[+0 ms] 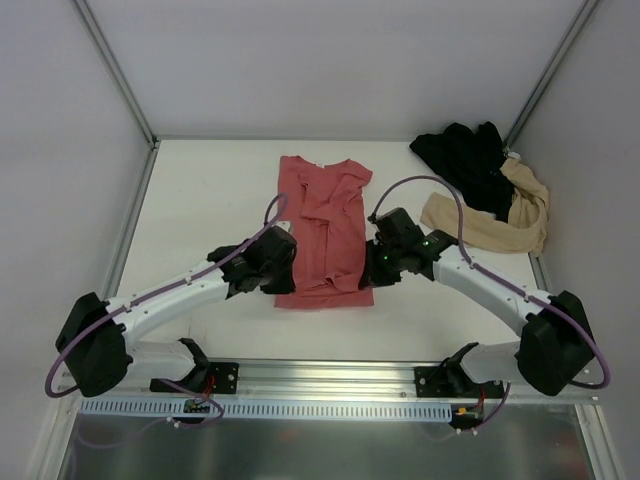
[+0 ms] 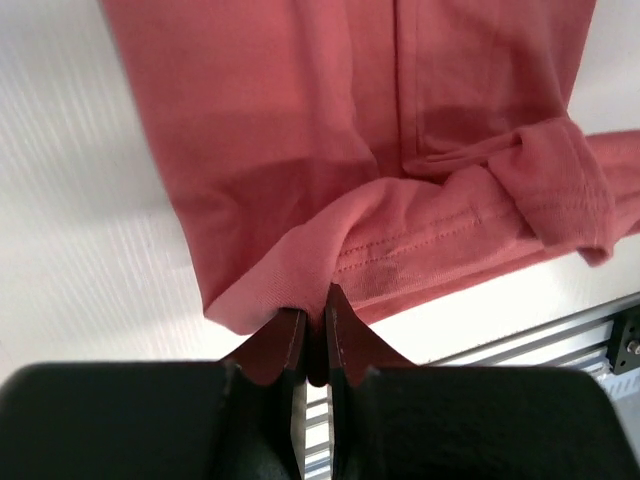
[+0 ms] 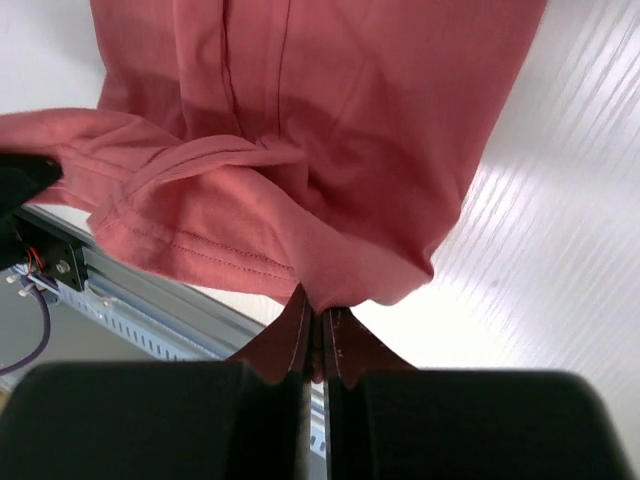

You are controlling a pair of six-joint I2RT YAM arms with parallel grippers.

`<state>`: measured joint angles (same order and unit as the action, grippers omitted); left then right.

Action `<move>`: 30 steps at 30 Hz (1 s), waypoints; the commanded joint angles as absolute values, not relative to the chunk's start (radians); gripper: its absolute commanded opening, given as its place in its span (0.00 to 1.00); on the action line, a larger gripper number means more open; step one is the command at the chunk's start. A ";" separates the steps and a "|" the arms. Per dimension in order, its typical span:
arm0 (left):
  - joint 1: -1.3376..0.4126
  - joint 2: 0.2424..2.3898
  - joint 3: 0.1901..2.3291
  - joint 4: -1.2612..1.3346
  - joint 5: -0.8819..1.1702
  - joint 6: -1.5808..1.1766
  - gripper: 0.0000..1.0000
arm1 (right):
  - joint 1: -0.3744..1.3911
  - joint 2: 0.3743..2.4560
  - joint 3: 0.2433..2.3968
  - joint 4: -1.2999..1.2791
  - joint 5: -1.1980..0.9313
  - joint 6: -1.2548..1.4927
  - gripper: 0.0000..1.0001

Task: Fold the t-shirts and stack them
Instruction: Fold the folded rectangular tshirt in 1/3 of the way

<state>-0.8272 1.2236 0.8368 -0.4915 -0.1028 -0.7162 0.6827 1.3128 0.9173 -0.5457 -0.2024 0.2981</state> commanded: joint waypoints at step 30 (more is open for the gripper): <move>-0.558 1.353 1.043 -0.287 -0.134 -0.540 0.99 | 0.419 1.689 1.553 -0.701 -0.219 -0.055 1.00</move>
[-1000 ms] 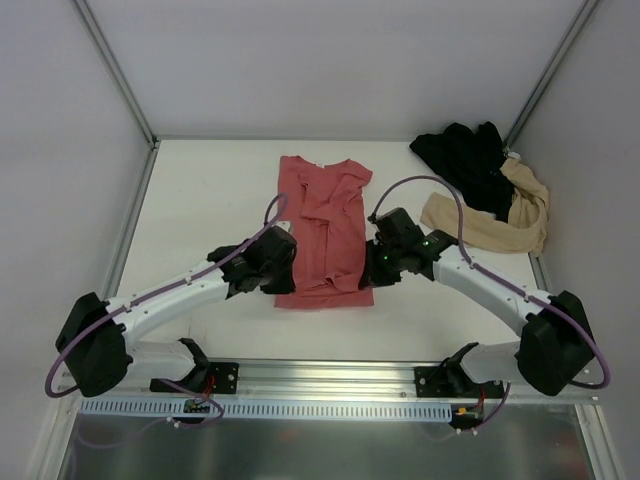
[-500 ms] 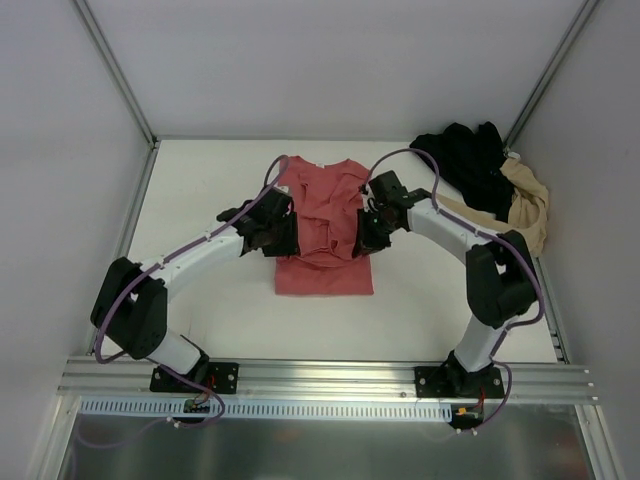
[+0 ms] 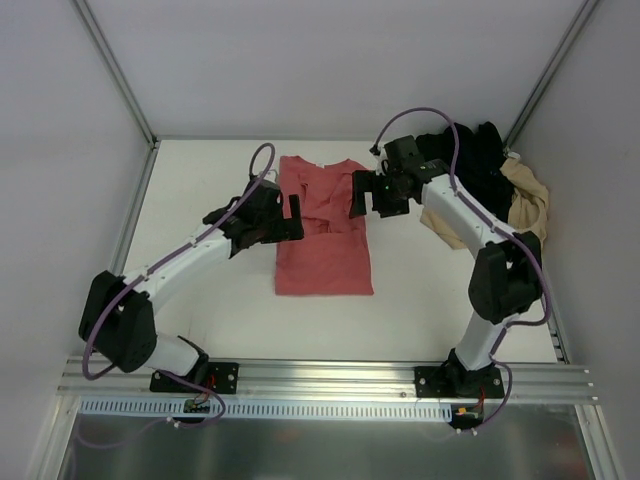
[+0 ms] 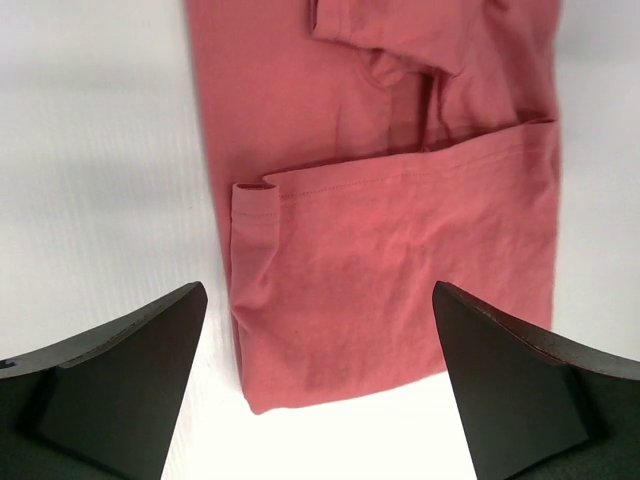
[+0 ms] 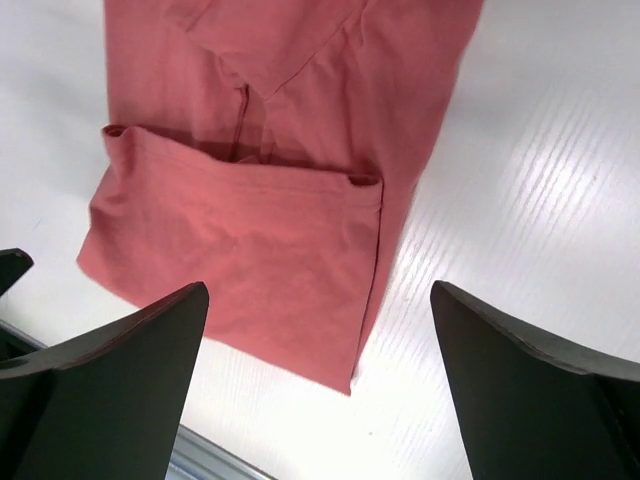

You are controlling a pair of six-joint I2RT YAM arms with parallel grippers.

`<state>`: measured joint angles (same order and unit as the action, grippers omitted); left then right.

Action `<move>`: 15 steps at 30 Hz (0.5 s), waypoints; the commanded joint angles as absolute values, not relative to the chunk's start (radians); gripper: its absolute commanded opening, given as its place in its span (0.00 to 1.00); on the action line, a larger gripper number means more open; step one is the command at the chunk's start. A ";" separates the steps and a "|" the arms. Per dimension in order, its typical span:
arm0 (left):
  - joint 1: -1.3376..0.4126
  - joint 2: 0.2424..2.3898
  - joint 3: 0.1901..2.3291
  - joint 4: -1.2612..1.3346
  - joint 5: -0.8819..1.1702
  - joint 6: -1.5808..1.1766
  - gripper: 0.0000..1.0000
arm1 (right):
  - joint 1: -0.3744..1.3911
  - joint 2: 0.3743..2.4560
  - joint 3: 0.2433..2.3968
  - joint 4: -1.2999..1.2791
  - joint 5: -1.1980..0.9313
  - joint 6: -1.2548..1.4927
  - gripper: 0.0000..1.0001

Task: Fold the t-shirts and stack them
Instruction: Fold the folded rectangular tshirt in 1/3 of the way

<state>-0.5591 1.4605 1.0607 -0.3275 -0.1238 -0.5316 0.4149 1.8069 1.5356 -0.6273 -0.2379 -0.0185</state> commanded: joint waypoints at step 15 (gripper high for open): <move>-0.578 1.092 0.632 -0.238 0.089 -0.655 0.99 | 0.495 1.312 0.878 -0.440 -0.273 0.123 1.00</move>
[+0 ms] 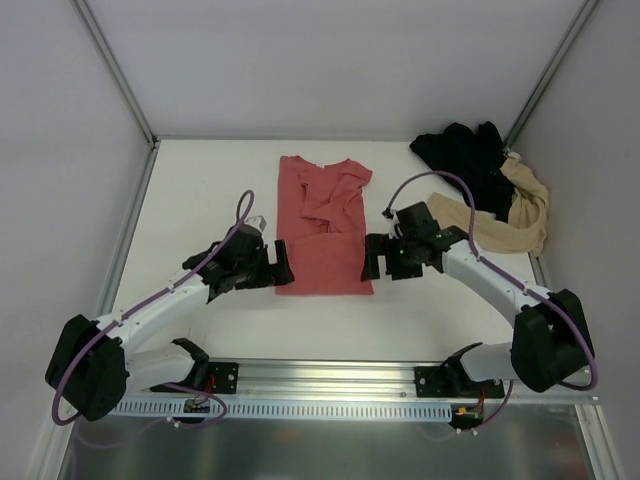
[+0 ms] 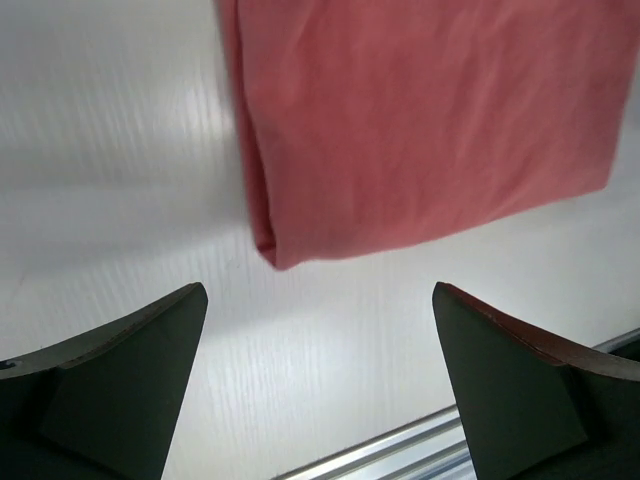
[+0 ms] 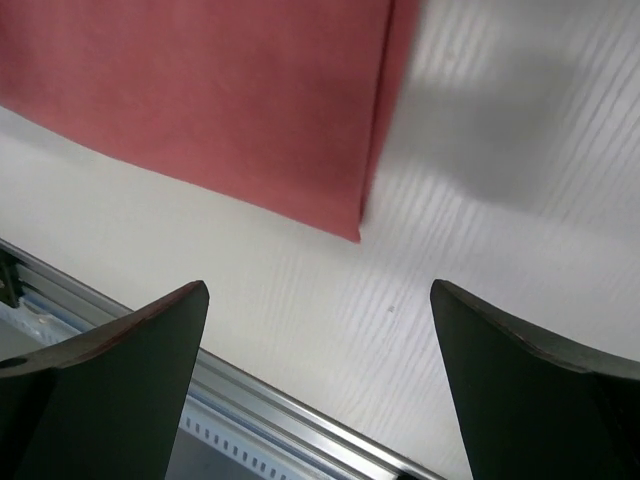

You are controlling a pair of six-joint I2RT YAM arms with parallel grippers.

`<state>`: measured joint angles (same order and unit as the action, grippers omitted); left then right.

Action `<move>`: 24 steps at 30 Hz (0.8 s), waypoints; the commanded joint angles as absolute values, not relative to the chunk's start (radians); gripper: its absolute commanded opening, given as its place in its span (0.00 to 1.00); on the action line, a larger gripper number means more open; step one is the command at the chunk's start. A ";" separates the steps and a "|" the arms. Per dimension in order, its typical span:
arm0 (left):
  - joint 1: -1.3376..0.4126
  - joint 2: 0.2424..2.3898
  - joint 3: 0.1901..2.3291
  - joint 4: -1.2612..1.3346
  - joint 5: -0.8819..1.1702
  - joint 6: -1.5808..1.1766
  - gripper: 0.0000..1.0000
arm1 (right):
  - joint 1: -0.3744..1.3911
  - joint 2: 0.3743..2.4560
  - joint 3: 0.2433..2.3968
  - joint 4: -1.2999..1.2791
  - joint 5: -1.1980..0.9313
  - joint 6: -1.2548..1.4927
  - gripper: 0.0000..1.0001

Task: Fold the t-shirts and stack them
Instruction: Fold the folded rectangular tshirt in 1/3 of the way, then grab one side of the 2/3 rectangular tshirt with both arms

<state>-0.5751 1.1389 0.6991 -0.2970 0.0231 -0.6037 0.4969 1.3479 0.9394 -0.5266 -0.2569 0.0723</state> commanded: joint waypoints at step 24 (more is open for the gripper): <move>-0.578 1.175 0.400 0.118 0.100 -0.701 0.99 | 0.509 1.445 0.660 -0.134 -0.341 0.218 0.94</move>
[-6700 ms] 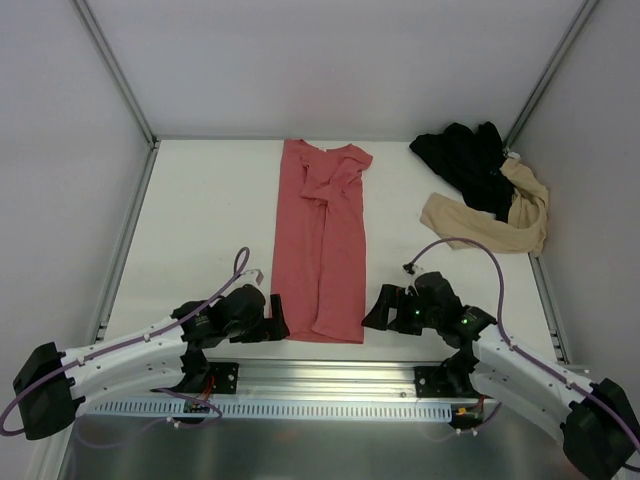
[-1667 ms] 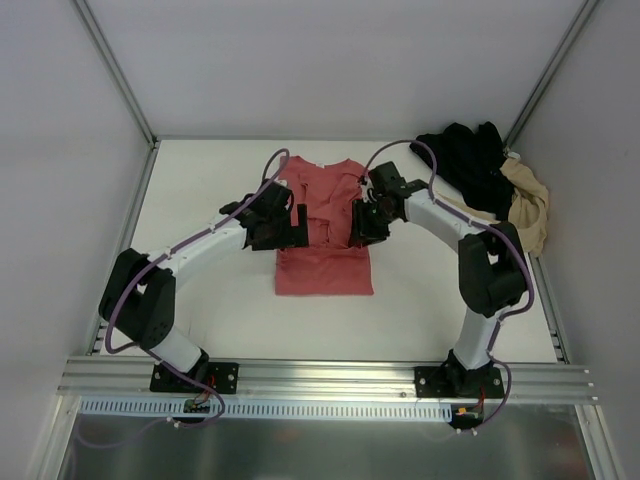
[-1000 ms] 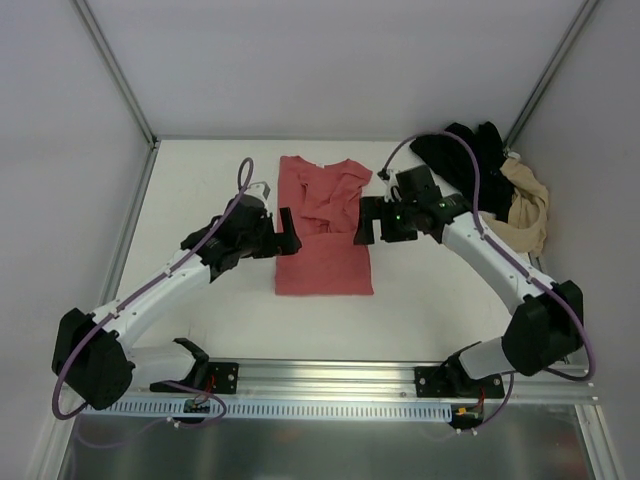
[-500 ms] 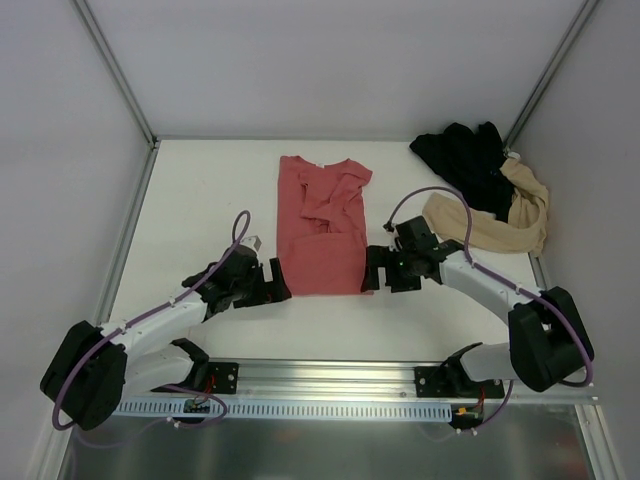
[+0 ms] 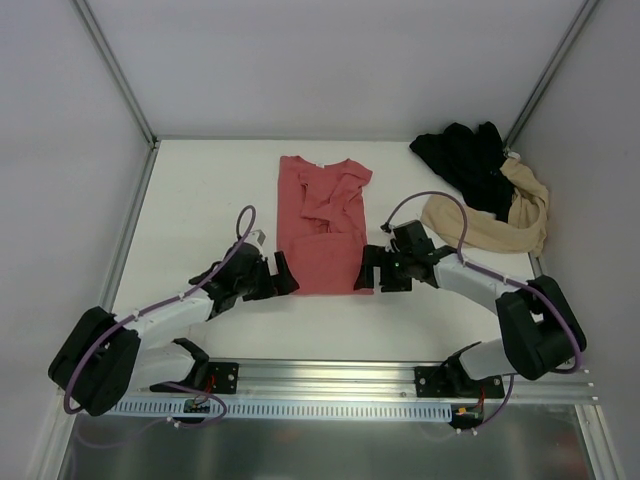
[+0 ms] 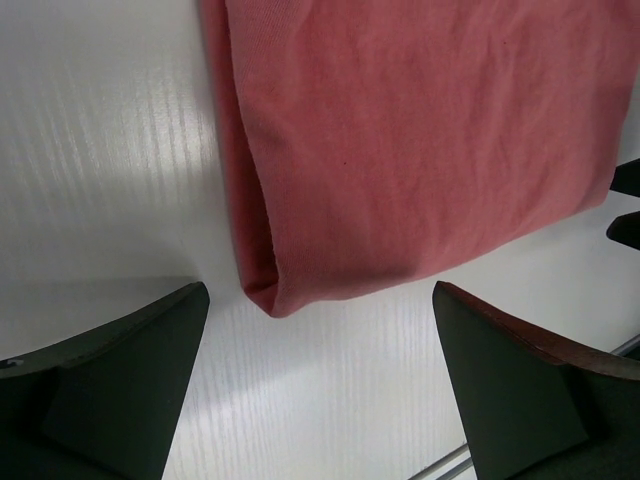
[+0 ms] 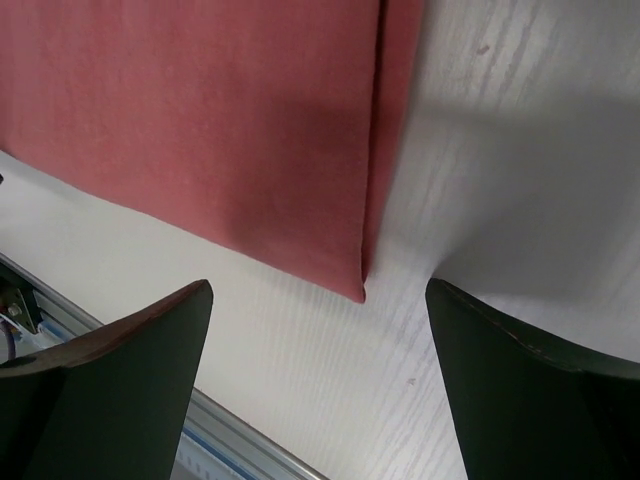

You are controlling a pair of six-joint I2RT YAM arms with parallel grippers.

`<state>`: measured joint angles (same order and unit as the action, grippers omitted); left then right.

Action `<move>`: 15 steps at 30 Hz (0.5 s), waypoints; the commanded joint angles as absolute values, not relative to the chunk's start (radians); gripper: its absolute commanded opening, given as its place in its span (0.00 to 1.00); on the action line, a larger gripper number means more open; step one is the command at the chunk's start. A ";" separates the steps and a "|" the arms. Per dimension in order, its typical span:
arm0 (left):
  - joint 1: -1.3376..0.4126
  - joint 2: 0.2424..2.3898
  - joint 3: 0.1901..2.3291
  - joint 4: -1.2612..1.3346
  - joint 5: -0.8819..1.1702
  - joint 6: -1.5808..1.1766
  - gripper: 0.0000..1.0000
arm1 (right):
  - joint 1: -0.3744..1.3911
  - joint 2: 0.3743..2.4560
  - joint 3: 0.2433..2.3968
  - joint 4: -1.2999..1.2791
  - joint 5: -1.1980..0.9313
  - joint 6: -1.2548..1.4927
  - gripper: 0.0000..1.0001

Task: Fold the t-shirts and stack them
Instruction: Grab one side of the 2/3 rectangular tshirt with both arms

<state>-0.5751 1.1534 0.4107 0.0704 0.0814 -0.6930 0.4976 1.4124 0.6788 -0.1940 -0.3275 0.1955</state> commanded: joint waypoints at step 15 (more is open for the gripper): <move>-0.578 1.325 0.434 0.216 0.158 -0.719 0.74 | 0.543 1.552 0.626 0.023 -0.382 0.313 0.45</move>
